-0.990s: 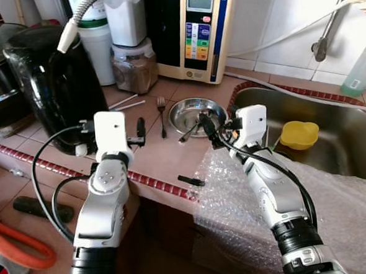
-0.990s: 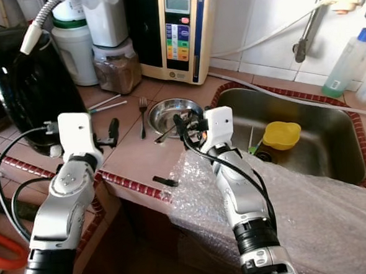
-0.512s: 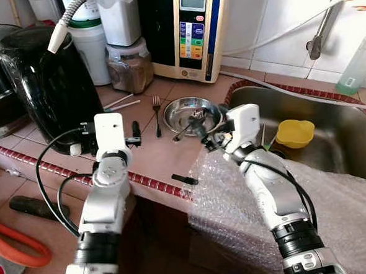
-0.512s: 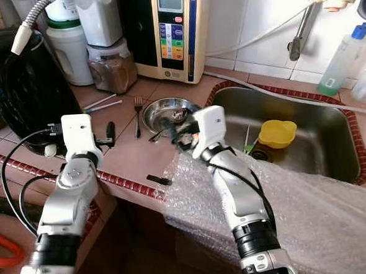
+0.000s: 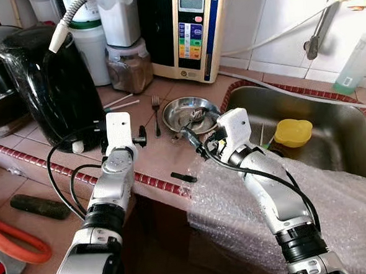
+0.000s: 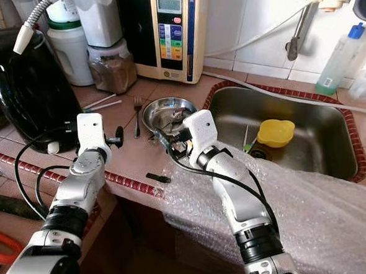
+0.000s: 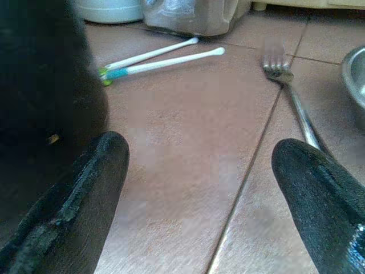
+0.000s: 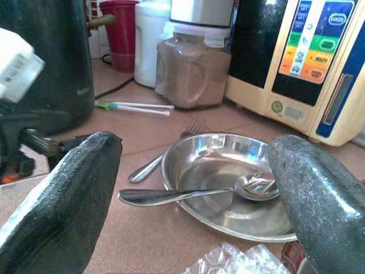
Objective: Kitchen organization
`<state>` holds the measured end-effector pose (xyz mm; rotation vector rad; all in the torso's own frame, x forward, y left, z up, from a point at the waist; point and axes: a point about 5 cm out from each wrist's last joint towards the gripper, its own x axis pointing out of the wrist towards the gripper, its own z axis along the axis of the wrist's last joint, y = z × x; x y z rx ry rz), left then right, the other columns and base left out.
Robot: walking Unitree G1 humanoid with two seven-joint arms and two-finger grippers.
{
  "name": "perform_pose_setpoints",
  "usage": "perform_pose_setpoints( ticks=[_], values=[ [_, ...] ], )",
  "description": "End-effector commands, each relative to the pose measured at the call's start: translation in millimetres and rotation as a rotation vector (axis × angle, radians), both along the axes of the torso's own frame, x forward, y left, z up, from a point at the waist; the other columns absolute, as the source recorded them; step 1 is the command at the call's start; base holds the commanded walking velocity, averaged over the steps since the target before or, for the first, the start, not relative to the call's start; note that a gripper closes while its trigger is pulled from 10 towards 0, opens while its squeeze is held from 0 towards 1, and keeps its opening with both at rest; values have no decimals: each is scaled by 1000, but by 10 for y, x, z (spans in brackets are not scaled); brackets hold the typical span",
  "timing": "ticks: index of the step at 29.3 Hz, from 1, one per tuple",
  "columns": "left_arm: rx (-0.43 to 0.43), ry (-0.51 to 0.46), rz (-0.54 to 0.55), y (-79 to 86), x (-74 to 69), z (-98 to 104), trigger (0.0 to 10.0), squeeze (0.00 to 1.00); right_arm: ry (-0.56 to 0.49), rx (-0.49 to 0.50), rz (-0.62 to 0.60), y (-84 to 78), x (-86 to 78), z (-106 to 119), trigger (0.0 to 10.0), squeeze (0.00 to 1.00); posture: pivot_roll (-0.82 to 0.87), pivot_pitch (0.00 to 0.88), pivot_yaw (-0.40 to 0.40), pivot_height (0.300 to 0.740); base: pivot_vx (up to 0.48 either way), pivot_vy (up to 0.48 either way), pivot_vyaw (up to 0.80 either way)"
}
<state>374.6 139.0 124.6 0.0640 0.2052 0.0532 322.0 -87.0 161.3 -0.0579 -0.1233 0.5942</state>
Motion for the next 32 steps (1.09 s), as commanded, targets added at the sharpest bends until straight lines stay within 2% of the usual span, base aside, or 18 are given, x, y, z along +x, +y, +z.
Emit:
perform_pose_setpoints(
  ticks=[1, 12, 15, 21, 29, 32],
  values=[
    [3, -28, -24, -43, 55, 85, 10000, 0, -2, -7, -1, -9, -30, 7, 10000, 0, -20, 0, 9, 740, 0, 0, 0],
    [3, -18, -56, -146, 101, 40, 10000, 0, 3, -20, 6, -9, -80, -3, 10000, 0, -44, 0, 13, 740, 0, 0, 0],
    [-5, -28, -67, -211, 116, 48, 10000, 0, 11, -1, 82, 30, -140, 10, 10000, 0, -51, 0, 10, 740, 0, 0, 0],
    [-2, -20, -84, -286, 134, 54, 10000, 0, 21, -15, 150, 61, -216, -7, 10000, 0, -59, 0, 7, 740, 0, 0, 0],
    [4, 32, -75, -309, 123, -25, 10000, 0, 24, -30, 157, 37, -249, -1, 10000, 0, -73, 0, 6, 740, 0, 0, 0],
    [0, 84, -74, -289, 101, -104, 10000, 0, 27, -35, 156, 30, -255, -8, 10000, 0, -74, 0, 7, 740, 0, 0, 0]
  ],
)
